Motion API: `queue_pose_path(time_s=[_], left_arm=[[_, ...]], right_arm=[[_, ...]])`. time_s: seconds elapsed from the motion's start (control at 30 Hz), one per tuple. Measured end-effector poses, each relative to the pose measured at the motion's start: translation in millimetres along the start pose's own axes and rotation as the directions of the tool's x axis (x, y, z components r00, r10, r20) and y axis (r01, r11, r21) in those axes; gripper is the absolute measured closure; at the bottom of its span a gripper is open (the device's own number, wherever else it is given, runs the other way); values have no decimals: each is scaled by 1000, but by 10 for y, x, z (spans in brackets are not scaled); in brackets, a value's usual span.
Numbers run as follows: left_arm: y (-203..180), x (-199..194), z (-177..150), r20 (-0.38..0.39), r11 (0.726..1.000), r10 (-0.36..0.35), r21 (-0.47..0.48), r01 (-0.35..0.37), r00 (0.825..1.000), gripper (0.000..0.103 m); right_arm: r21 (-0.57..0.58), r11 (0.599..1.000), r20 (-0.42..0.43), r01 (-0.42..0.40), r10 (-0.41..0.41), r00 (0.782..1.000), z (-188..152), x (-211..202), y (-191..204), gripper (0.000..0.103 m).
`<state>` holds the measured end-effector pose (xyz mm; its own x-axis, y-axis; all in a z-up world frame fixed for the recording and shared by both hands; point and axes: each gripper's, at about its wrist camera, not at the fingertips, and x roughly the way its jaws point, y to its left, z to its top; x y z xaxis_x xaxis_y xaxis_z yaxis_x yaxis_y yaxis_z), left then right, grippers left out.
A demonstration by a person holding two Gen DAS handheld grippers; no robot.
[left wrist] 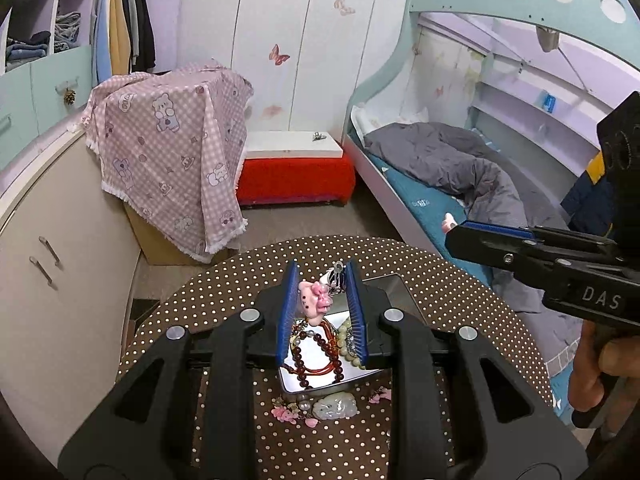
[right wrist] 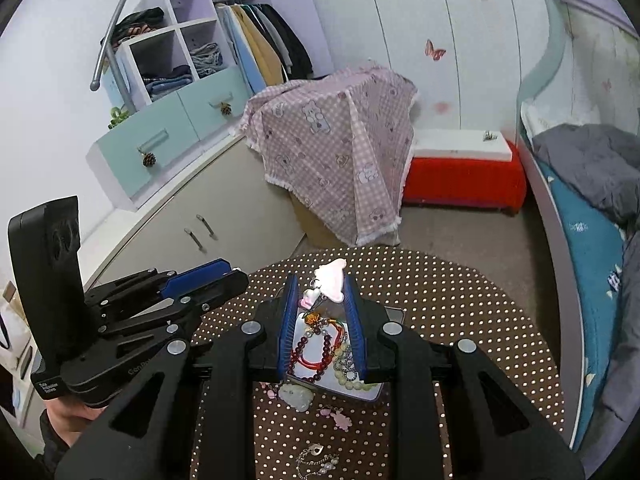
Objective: Organize jewelry
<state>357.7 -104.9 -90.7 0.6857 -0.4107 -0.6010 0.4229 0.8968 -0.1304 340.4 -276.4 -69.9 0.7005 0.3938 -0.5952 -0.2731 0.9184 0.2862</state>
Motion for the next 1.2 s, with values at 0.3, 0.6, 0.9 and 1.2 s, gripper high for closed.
queue_pose_path(time_s=[0.3,0.6,0.9,1.2], left_arm=[[78,-244,-67,90,994,106,-35,-103,990,6],[81,-915,-238,206,985,174,-39,-169,963,6],[-121,-1489,-481,286,982,184,-9,-190,940,6],[-177,-1790,-849,320,980,191,-12,-198,928,6]], right_arm=[[107,993,74,41,-49,996,-38,-162,-128,7],[72,994,164,81,-92,982,-124,-706,34,7],[12,992,236,124,-123,964,-393,-1238,329,7],[-19,985,266,172,-161,951,-790,-1524,459,7]])
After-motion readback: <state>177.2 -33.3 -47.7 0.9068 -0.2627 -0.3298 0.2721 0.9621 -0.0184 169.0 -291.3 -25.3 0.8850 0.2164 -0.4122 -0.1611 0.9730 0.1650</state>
